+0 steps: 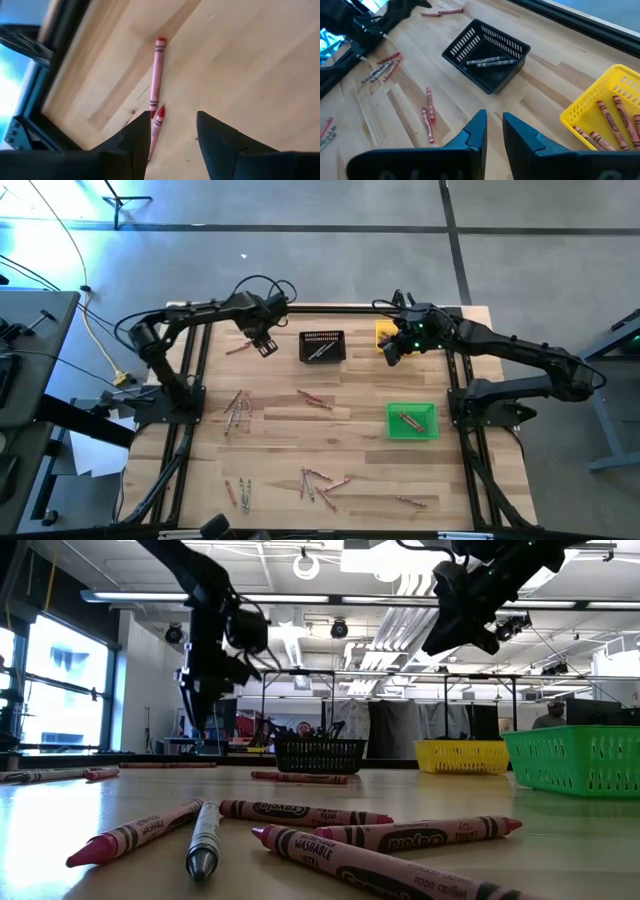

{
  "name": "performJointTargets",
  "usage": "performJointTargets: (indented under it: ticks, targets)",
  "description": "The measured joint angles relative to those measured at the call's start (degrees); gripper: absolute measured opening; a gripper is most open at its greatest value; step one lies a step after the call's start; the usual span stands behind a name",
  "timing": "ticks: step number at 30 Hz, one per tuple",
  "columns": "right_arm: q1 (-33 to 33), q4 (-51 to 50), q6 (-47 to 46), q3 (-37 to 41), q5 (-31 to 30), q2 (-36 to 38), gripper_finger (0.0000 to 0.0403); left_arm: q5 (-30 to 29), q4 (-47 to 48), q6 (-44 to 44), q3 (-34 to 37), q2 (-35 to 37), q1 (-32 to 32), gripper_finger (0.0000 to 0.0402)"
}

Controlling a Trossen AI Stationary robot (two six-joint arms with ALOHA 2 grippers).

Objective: Sort crayons
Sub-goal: Put the red crayon into the yellow basket

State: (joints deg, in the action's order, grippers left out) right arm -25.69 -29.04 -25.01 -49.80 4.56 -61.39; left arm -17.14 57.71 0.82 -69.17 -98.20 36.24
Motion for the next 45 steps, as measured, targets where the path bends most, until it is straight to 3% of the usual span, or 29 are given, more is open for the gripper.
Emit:
performJointTargets:
  ticks: [12, 18, 26, 30, 35, 41, 45]
  targets:
    - [-1.23, -1.13, 2.42, 0.00, -1.54, 0.00, 0.0121, 2.70, -3.09, -0.34, 0.00, -6.22, 5.56, 0.0143]
    - [-3.27, -1.15, 2.99, 0.00, -1.54, 0.00, 0.0126, 8.61, -7.79, -2.06, 0.00, -7.50, 7.99, 0.0142]
    - [-4.46, -1.15, 2.99, 0.00, -1.56, -0.02, 0.0126, 9.51, -8.13, -2.58, -0.02, -10.95, 11.58, 0.0142]
    - [-4.46, -1.15, 3.01, 0.00, -1.54, -0.02, 0.0126, 14.26, -8.09, -2.57, -0.22, -12.48, 13.07, 0.0139]
    - [-4.46, -1.15, 2.54, 0.00, -1.55, -0.02, 0.0126, 15.18, -7.54, -2.58, -0.31, -13.65, 13.69, 0.0101]
    - [-4.46, -1.15, -0.25, 0.00, -1.27, -0.02, 0.0126, 15.72, -7.63, -1.31, -0.24, -13.83, 14.54, 0.0012]
    - [-4.45, -1.15, -0.51, 0.00, -1.08, -0.02, 0.0126, 16.16, -7.65, 0.48, -0.20, -13.89, 15.11, 0.0010]
